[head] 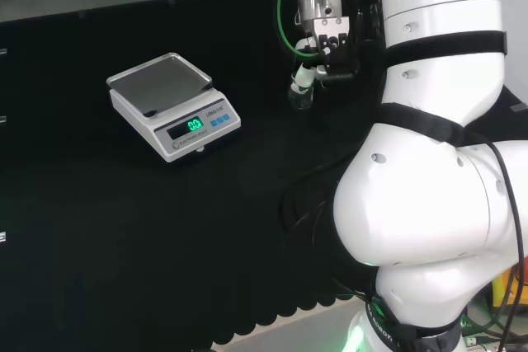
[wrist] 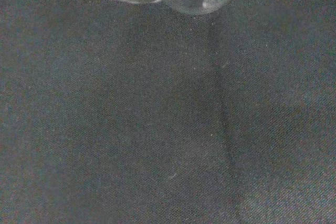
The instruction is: Pick up the beaker.
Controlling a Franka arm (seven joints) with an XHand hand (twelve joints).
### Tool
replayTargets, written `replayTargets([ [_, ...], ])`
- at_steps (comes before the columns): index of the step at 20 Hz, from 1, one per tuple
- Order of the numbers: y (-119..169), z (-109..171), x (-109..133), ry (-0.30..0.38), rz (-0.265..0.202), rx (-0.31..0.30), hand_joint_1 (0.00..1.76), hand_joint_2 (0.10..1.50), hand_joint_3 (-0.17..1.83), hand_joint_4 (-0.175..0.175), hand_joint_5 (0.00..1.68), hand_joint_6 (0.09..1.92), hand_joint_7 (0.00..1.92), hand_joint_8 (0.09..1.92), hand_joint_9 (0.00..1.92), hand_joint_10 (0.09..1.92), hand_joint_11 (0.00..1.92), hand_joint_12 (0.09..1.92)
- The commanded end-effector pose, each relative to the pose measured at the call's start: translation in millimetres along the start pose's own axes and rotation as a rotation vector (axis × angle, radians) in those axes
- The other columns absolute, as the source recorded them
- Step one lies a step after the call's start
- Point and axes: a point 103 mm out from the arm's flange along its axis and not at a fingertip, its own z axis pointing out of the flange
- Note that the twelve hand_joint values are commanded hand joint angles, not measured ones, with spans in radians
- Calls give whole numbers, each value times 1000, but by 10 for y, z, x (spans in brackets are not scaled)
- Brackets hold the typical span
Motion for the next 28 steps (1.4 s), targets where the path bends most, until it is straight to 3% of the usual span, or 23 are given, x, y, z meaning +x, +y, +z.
replayTargets([
  [1, -14, -52, 36, -13, 6, -60, 1152, 869, 513, -175, 833, 846, 1055, 1132, 1179, 620, 1286, 861],
  [3, -19, -68, 47, -12, 8, -64, 1152, 1012, 245, -175, 904, 1018, 1130, 1179, 1200, 748, 1307, 905],
  [6, -41, -125, 82, -12, 3, -65, 1157, 1070, 105, -175, 955, 1032, 1192, 1210, 1220, 853, 1319, 963],
  [28, -649, -922, 753, -10, -31, -141, 1158, 1090, 47, -175, 976, 1010, 1263, 1171, 1268, 865, 1384, 966],
])
